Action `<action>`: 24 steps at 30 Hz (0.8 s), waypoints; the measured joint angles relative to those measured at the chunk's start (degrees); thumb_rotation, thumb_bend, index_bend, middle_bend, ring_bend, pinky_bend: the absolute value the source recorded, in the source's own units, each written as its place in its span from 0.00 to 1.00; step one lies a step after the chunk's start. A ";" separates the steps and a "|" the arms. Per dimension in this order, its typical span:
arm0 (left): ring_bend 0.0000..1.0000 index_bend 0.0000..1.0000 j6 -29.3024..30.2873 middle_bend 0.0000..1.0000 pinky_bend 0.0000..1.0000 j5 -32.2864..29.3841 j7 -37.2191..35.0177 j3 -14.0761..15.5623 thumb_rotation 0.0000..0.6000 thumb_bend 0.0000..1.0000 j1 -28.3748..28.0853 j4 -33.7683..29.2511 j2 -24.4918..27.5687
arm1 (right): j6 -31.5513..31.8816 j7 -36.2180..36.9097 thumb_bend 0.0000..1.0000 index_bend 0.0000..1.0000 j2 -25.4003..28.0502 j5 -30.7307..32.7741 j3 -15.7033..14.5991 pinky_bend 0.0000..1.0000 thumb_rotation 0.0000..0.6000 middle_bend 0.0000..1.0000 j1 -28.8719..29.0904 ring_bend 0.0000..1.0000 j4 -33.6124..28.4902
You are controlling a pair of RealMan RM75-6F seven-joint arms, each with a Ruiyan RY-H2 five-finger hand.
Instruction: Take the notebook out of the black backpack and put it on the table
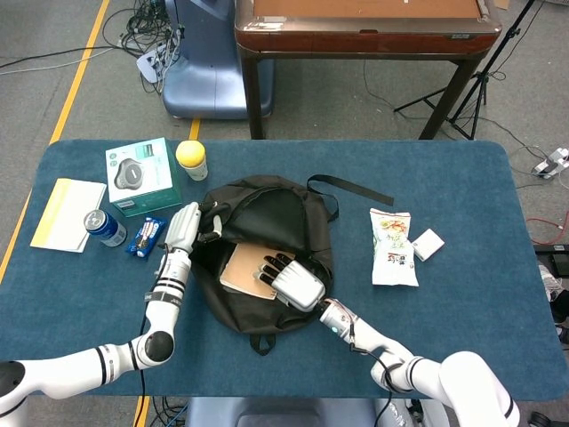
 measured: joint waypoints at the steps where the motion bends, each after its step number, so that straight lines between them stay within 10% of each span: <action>1: 0.47 0.73 0.00 0.52 0.31 -0.08 -0.07 -0.08 1.00 0.58 -0.01 0.01 0.01 | 0.21 0.08 0.44 0.34 -0.27 0.07 0.05 0.25 1.00 0.28 0.07 0.17 0.46; 8: 0.47 0.73 -0.06 0.51 0.31 -0.25 -0.60 -0.27 1.00 0.59 -0.03 0.17 0.16 | 1.67 1.05 0.47 0.56 -1.28 0.55 0.36 0.25 1.00 0.33 0.33 0.21 2.51; 24: 0.47 0.73 -0.09 0.50 0.31 0.74 -1.68 0.27 1.00 0.59 0.73 -0.81 1.33 | 9.92 3.47 0.49 0.68 4.53 -1.86 -1.28 0.26 1.00 0.42 -1.05 0.30 -3.24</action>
